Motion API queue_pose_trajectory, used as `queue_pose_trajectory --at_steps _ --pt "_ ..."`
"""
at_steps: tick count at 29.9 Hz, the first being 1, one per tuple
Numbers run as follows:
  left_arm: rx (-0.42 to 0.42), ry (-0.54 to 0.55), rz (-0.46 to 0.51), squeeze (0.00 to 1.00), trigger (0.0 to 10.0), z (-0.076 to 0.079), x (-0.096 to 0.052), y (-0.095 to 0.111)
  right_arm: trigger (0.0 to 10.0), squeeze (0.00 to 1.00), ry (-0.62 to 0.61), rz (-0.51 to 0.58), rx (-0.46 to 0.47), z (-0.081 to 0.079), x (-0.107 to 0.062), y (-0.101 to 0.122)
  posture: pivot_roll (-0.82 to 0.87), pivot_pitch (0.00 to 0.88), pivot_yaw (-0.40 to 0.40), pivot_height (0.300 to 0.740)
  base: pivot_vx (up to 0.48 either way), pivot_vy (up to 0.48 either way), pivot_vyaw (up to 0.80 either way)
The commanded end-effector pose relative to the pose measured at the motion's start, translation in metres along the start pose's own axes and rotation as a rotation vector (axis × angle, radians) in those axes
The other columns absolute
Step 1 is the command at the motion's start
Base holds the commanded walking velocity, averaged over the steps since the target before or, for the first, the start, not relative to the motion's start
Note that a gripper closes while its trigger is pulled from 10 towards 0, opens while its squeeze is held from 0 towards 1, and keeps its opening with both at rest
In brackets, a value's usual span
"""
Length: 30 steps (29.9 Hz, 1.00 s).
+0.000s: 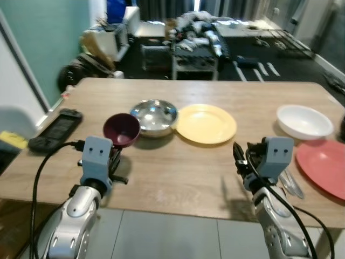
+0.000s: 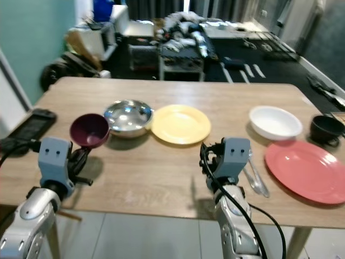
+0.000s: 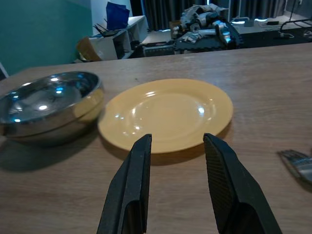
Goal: Setting the table
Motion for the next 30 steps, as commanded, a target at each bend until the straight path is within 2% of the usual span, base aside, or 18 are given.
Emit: queue_pose_trajectory --at_steps 1,7,19,30 --pt "-0.003 -0.013 -0.022 0.0 10.0 0.0036 0.0009 -0.0047 10.0 0.0 -0.046 -0.038 0.01 0.0118 -0.002 -0.0096 -0.01 0.068 0.091 0.74 0.0 0.0 0.0" --pt "-0.005 -0.02 -0.023 0.0 10.0 0.0052 0.0014 -0.0047 10.0 0.0 -0.051 -0.04 0.007 0.012 -0.0016 -0.01 -0.01 0.067 0.092 0.74 0.0 0.0 -0.16" --pt "-0.011 -0.026 -0.025 0.0 10.0 0.0075 0.0012 -0.0052 10.0 0.0 -0.033 -0.042 0.011 0.0077 -0.0007 -0.0103 -0.01 0.065 0.091 0.74 0.0 0.0 -0.71" --pt "-0.014 -0.049 -0.043 0.0 10.0 0.0114 0.0007 -0.0092 10.0 0.0 -0.021 -0.042 -0.001 0.005 -0.0012 -0.0104 -0.01 0.065 0.091 0.74 0.0 0.0 0.0"
Point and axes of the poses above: a point about 5 cm out from each wrist's last joint towards the gripper, its own x axis pointing out of the wrist towards the gripper, its own y axis along the axis of the wrist's last joint, z = x × y, the point moved 6 cm from there along x, pointing out of the wrist towards the gripper, and after that the axes turned 8 degrees about -x, right-handed, at the moved point
